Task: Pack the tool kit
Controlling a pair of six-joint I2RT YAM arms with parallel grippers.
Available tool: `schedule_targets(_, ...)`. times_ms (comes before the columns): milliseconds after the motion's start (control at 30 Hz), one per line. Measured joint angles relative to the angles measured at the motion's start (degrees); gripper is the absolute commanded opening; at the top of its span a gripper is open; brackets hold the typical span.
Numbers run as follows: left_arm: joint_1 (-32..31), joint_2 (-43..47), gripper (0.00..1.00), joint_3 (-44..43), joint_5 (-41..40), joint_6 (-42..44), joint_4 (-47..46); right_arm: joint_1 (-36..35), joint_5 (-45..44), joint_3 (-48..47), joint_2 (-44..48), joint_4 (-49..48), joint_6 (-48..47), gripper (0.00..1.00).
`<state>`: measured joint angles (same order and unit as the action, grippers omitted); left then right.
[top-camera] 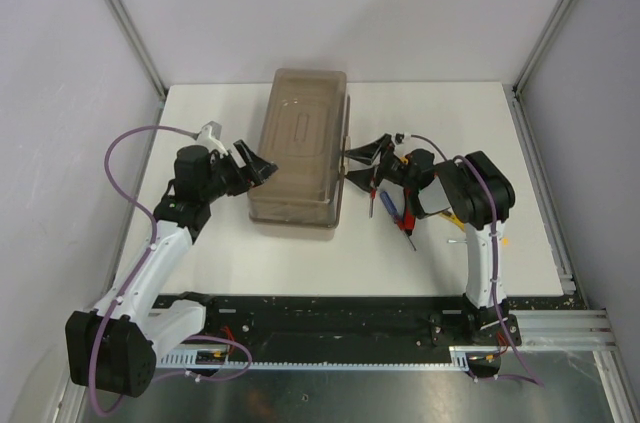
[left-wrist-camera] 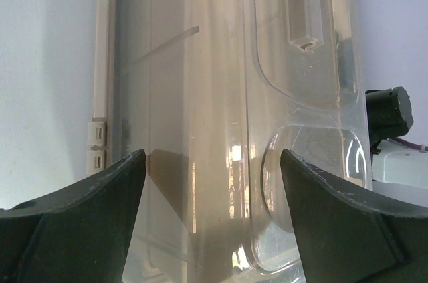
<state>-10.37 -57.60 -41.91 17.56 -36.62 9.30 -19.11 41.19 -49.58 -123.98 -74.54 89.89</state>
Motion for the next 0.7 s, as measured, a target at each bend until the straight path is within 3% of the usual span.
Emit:
schedule_targets(333, 0.0, 0.0, 0.85, 0.0, 0.0, 0.2, 0.0, -0.2, -0.4, -0.9, -0.2, -0.9, 0.2, 0.67)
schedule_targets(567, 0.0, 0.0, 0.85, 0.0, 0.0, 0.7, 0.0, -0.6, -0.4, -2.0, -0.2, -0.6, -0.5, 0.77)
schedule_targets(700, 0.0, -0.2, 0.85, 0.0, 0.0, 0.7, -0.1, -0.8, -0.5, -2.0, -0.2, -0.5, -0.6, 0.73)
